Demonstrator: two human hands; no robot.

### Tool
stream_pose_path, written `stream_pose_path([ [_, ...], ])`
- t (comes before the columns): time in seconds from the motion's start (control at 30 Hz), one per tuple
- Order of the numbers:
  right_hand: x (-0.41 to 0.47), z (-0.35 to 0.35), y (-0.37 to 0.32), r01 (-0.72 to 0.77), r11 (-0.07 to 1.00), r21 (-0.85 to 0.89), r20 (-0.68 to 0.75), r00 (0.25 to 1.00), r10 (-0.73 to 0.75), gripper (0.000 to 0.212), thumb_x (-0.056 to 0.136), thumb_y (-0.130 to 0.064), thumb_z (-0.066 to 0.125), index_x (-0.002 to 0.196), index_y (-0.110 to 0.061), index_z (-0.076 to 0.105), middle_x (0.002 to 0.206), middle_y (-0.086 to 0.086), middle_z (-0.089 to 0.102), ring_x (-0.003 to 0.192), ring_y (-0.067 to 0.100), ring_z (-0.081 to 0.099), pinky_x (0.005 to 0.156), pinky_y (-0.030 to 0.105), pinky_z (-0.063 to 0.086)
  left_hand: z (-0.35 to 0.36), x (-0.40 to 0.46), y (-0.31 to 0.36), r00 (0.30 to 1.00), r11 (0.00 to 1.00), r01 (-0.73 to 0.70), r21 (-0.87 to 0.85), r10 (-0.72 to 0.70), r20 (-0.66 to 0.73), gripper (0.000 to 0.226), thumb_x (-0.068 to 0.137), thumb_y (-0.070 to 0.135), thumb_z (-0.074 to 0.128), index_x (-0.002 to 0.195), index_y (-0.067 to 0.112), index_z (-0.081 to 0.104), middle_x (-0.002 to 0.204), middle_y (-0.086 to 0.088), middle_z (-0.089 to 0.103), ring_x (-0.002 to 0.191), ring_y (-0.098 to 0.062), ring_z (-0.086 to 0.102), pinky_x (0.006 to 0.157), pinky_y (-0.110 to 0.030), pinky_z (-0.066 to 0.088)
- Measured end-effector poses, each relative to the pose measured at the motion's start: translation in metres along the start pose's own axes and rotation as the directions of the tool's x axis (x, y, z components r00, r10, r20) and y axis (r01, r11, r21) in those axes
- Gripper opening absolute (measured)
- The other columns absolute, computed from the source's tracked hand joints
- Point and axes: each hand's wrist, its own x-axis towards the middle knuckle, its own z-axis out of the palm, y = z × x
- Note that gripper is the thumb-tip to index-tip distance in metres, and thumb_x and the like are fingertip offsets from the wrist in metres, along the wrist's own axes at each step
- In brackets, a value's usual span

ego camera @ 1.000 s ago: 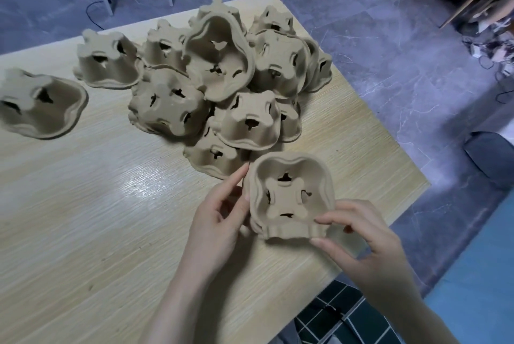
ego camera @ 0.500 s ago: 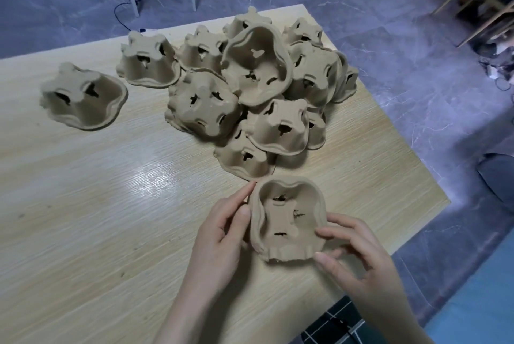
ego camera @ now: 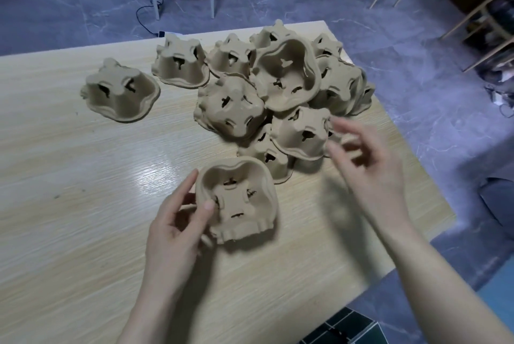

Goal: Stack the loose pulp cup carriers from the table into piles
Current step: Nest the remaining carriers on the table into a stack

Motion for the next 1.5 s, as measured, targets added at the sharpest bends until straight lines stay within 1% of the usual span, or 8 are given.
stream_pose_path([
  [0.1, 0.046, 0.006, -0.002, -0.034, 0.998, -0.048, -0.096, 0.995, 0.029, 0.036, 0.09, -0.017, 0.067, 0.124, -0.029, 0.062, 0.114, 0.004, 0.062, 0.074, -0.003, 0.054, 0.074, 0.014, 0.046, -0.003, -0.003, 0.002, 1.0, 1.0, -0.002, -0.005, 0.002, -0.009, 0.051, 0.08, 0.028, 0.07, 0.128, 0.04, 0.061, 0.091, 0.003, 0.074, 0.059, -0.002, 0.058, 0.05, -0.013, 0.043],
  [0.2, 0.075, 0.019, -0.002, -0.098, 0.979, -0.179, -0.08, 0.993, 0.085, 0.048, 0.087, -0.035, 0.066, 0.134, -0.038, 0.053, 0.115, -0.002, 0.06, 0.077, 0.003, 0.055, 0.086, 0.035, 0.053, -0.007, -0.007, 0.005, 1.0, 1.0, -0.005, 0.004, 0.005, -0.005, 0.049, 0.087, 0.017, 0.069, 0.131, 0.037, 0.059, 0.097, -0.006, 0.069, 0.055, -0.001, 0.057, 0.049, -0.013, 0.044],
  [0.33, 0.093, 0.033, -0.001, -0.17, 0.928, -0.33, -0.06, 0.985, 0.159, 0.05, 0.088, -0.043, 0.06, 0.136, -0.039, 0.046, 0.098, -0.007, 0.064, 0.095, 0.023, 0.061, 0.088, 0.043, 0.05, -0.02, -0.007, 0.006, 0.999, 0.997, -0.024, 0.079, 0.027, -0.033, 0.048, 0.082, 0.035, 0.065, 0.127, 0.051, 0.055, 0.106, -0.003, 0.065, 0.064, -0.004, 0.052, 0.061, -0.022, 0.043],
  [0.73, 0.091, 0.024, -0.023, -0.143, 0.986, 0.082, -0.222, 0.962, 0.158, 0.012, 0.086, -0.02, 0.054, 0.089, -0.027, 0.063, 0.067, -0.007, 0.05, 0.063, 0.012, 0.045, 0.065, 0.032, 0.039, -0.039, -0.001, 0.01, 0.998, 0.973, 0.002, 0.23, -0.016, 0.057, 0.057, 0.096, 0.026, 0.062, 0.138, 0.055, 0.037, 0.126, -0.004, 0.061, 0.081, -0.006, 0.059, 0.066, -0.019, 0.042],
  [1.0, 0.022, 0.058, -0.056, -0.111, 0.98, 0.166, 0.4, 0.916, 0.036, 0.026, 0.092, -0.019, 0.06, 0.109, -0.038, 0.067, 0.091, -0.025, 0.069, 0.087, -0.007, 0.061, 0.081, 0.018, 0.047, -0.043, -0.001, 0.01, 0.993, 0.979, 0.048, 0.197, -0.069, 0.099, 0.064, 0.096, 0.021, 0.062, 0.148, 0.047, 0.033, 0.136, -0.003, 0.056, 0.103, -0.018, 0.064, 0.07, -0.022, 0.049],
  [1.13, -0.004, 0.079, -0.056, -0.154, 0.983, 0.098, 0.464, 0.881, 0.092, 0.027, 0.097, -0.011, 0.057, 0.12, -0.022, 0.066, 0.076, -0.03, 0.063, 0.07, -0.012, 0.056, 0.068, 0.011, 0.039, -0.047, -0.001, 0.015, 0.99, 0.986, 0.056, 0.159, -0.076, 0.118, 0.062, 0.094, 0.026, 0.064, 0.148, 0.043, 0.038, 0.136, -0.005, 0.057, 0.092, -0.016, 0.062, 0.064, -0.021, 0.048],
  [1.37, -0.018, 0.074, -0.054, -0.175, 0.984, 0.016, 0.484, 0.863, 0.146, 0.045, 0.092, -0.005, 0.063, 0.135, -0.018, 0.057, 0.118, -0.012, 0.062, 0.112, 0.001, 0.053, 0.089, -0.002, 0.034, -0.051, -0.01, 0.023, 0.983, 0.985, 0.141, 0.096, -0.151, 0.108, 0.051, 0.097, 0.037, 0.061, 0.145, 0.043, 0.045, 0.112, -0.005, 0.067, 0.08, -0.018, 0.065, 0.061, -0.033, 0.052],
  [1.5, -0.021, 0.076, -0.052, -0.151, 0.988, -0.016, 0.509, 0.849, 0.139, 0.045, 0.095, -0.006, 0.058, 0.138, -0.018, 0.053, 0.133, -0.006, 0.058, 0.124, 0.002, 0.049, 0.106, 0.011, 0.033, -0.051, -0.011, 0.02, 0.984, 0.986, 0.129, 0.104, -0.14, 0.109, 0.048, 0.098, 0.039, 0.057, 0.144, 0.046, 0.044, 0.111, -0.002, 0.068, 0.087, -0.02, 0.067, 0.063, -0.035, 0.053],
])
